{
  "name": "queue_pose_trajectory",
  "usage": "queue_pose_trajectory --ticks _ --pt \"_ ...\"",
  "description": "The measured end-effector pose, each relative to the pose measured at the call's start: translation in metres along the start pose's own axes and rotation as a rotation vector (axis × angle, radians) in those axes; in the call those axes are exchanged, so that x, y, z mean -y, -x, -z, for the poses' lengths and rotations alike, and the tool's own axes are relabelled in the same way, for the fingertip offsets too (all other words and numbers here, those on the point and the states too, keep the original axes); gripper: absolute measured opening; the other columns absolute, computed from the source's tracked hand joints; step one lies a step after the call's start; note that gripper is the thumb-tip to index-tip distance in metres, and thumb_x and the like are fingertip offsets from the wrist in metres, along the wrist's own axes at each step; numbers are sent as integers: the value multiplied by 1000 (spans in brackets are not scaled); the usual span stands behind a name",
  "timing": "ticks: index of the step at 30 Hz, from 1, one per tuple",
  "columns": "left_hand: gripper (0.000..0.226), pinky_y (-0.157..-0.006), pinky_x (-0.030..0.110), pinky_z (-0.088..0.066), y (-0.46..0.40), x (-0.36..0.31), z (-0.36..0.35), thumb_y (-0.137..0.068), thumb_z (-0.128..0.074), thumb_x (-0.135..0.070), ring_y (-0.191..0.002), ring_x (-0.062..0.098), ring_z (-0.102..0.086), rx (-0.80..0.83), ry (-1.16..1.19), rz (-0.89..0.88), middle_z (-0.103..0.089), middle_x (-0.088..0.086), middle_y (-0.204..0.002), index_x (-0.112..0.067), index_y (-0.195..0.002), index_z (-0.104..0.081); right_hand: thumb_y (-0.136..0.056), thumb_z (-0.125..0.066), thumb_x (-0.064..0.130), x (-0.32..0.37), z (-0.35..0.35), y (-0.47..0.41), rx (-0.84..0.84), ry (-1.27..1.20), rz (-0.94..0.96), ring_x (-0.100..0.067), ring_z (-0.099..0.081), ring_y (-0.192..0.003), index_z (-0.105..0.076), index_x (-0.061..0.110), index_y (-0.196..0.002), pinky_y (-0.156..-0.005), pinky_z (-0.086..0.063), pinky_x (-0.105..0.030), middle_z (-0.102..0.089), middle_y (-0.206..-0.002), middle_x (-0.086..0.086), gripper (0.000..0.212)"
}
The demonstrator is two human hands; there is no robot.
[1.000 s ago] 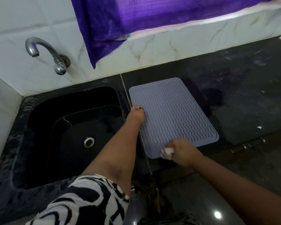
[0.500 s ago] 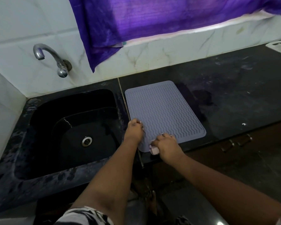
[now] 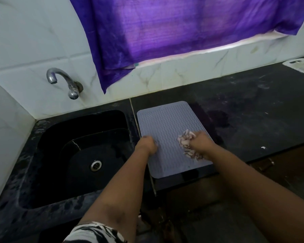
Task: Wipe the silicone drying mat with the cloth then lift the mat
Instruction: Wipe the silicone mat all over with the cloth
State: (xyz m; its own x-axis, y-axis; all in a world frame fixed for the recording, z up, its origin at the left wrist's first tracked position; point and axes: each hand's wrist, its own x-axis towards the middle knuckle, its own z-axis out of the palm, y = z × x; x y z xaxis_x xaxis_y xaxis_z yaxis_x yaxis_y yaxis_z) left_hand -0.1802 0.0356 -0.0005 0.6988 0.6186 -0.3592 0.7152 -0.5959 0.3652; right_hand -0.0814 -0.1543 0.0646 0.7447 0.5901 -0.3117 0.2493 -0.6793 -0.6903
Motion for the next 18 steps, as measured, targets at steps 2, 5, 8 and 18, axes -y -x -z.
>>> queue_pose_trajectory --ticks 2,5,8,18 --pt "31 -82 37 -52 -12 -2 15 -98 -44 -27 -99 29 -60 -85 2 -1 -62 18 -113 -4 -101 -64 -89 -53 6 11 7 -26 -8 46 -12 -26 -63 -86 -65 10 -84 -73 -53 -33 -66 -91 -12 13" --pt "34 -102 47 -44 -47 -4 34 -100 -38 -24 -125 33 -46 -131 -35 -29 -50 18 -133 -3 -121 -56 -91 -55 15 37 6 -66 -28 74 52 -18 -59 -72 -59 16 -68 -59 -44 -26 -64 -81 -6 23" --pt "33 -105 45 -41 -92 -3 44 -99 -40 -19 -129 33 -42 -144 -64 -59 -43 17 -140 -6 -128 -48 -92 -56 14 69 -8 -117 -26 91 103 -17 -58 -77 -64 12 -79 -52 -37 -16 -61 -79 -2 15" --pt "65 -119 39 -24 -215 4 38 -101 -38 -22 -147 29 -24 -158 32 -126 -22 13 -160 -15 -157 -5 -93 -50 22 116 -66 -289 -1 485 298 -34 -49 -114 -61 21 -119 -98 -45 -46 -47 -123 -14 28"
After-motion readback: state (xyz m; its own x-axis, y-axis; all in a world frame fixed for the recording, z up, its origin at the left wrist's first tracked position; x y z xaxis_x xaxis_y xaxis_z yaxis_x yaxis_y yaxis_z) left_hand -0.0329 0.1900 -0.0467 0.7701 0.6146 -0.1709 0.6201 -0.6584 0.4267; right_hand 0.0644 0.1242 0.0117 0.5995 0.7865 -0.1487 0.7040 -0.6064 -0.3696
